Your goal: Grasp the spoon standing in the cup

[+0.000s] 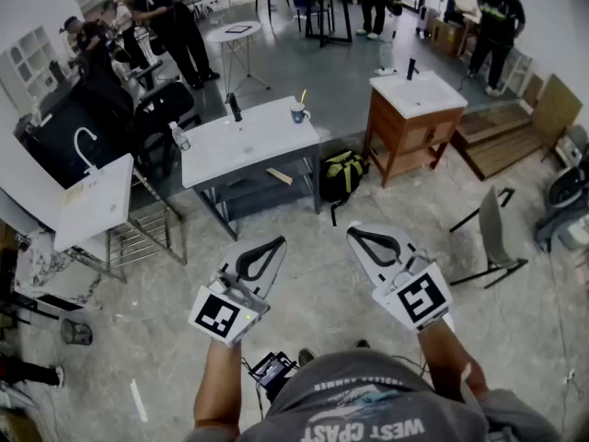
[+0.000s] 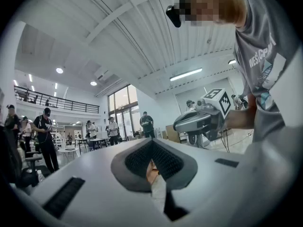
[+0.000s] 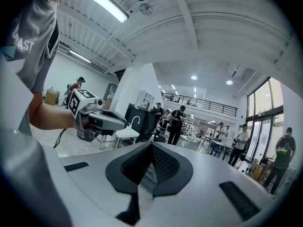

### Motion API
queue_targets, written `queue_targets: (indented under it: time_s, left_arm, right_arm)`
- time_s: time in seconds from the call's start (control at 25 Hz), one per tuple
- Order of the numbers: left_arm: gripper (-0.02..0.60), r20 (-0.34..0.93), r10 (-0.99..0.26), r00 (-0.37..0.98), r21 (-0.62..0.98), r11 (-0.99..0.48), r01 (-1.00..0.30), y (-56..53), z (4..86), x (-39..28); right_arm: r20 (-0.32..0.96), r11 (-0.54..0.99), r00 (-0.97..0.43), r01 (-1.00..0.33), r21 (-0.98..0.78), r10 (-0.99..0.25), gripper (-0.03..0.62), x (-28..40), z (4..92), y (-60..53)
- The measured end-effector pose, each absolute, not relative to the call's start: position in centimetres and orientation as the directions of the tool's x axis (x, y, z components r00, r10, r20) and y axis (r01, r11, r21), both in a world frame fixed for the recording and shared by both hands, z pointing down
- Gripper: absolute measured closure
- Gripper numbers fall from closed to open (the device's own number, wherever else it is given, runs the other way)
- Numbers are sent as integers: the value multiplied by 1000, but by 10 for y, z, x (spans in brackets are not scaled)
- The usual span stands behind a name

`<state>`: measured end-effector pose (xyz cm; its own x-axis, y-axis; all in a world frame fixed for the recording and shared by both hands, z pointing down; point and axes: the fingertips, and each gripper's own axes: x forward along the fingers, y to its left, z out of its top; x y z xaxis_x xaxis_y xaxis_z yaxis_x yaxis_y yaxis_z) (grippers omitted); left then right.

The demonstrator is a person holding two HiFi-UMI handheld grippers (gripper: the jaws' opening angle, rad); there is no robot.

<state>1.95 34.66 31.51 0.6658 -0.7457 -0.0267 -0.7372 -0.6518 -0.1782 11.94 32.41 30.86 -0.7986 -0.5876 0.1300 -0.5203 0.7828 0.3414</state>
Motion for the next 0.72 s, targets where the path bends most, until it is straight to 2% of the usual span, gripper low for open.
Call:
queue_targets:
  time_s: [0.72]
  left_arm:
    - [580, -37, -715, 698, -176, -683, -709, 365, 319, -18]
  right_arm:
    - [132, 759, -771, -555, 340, -623, 563, 82, 311, 346]
